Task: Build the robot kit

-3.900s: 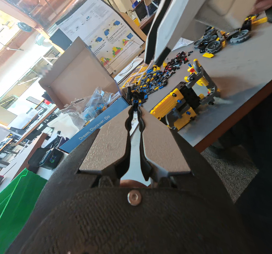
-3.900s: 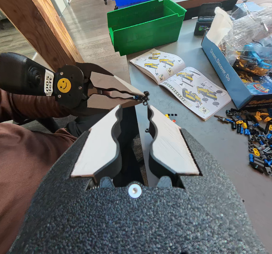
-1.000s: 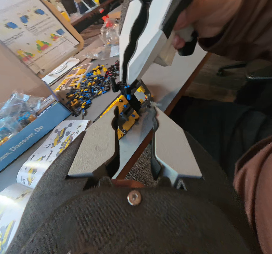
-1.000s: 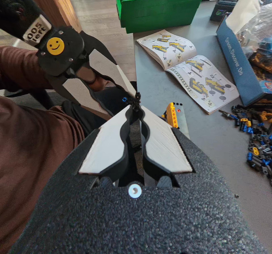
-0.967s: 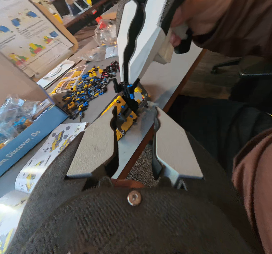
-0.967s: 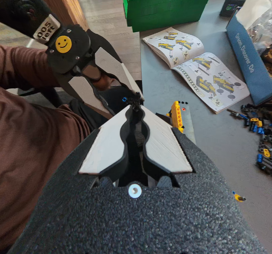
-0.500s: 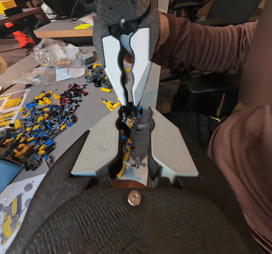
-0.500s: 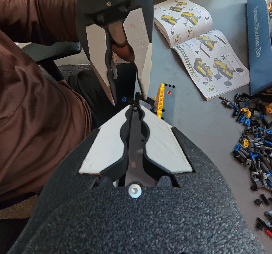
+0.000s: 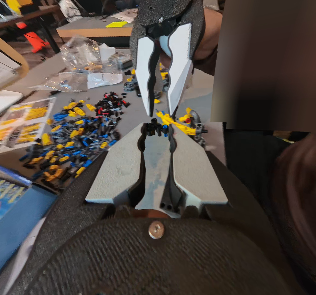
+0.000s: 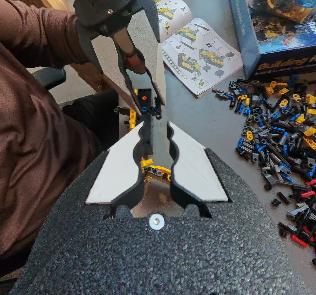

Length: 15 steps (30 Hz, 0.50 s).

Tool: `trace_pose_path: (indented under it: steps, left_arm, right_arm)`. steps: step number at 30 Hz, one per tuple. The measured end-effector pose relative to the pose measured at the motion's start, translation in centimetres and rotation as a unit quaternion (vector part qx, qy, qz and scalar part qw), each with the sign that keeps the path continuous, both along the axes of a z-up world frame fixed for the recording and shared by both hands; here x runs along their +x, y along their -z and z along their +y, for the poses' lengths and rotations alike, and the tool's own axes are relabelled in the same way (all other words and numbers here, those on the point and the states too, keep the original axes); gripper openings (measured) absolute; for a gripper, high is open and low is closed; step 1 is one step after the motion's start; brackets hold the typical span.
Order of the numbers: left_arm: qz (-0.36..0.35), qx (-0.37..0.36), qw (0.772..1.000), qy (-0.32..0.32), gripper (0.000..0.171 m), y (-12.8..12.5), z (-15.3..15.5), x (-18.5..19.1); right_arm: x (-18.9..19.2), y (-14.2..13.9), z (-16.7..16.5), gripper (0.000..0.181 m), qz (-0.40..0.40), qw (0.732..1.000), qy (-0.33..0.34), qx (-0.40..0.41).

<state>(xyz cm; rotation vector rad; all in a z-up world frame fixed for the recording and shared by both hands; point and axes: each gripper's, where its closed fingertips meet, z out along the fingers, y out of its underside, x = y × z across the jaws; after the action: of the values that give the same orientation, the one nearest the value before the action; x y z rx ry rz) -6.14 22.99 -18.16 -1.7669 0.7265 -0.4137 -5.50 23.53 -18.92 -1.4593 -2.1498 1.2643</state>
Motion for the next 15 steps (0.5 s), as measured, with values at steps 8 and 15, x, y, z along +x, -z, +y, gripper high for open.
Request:
trace_pose_path:
  steps: [8,15]
  left_arm:
    - [0.064,0.068,0.995,0.027,0.023,-1.2,1.1,0.0]
    - [-0.060,0.037,0.996,0.047,0.023,-4.0,1.6,0.5]
  right_arm:
    - [-0.7,-3.6,1.6,0.025,0.106,0.993,0.038,0.039]
    - [-0.3,-3.7,0.9,0.030,0.115,0.988,0.062,0.085]
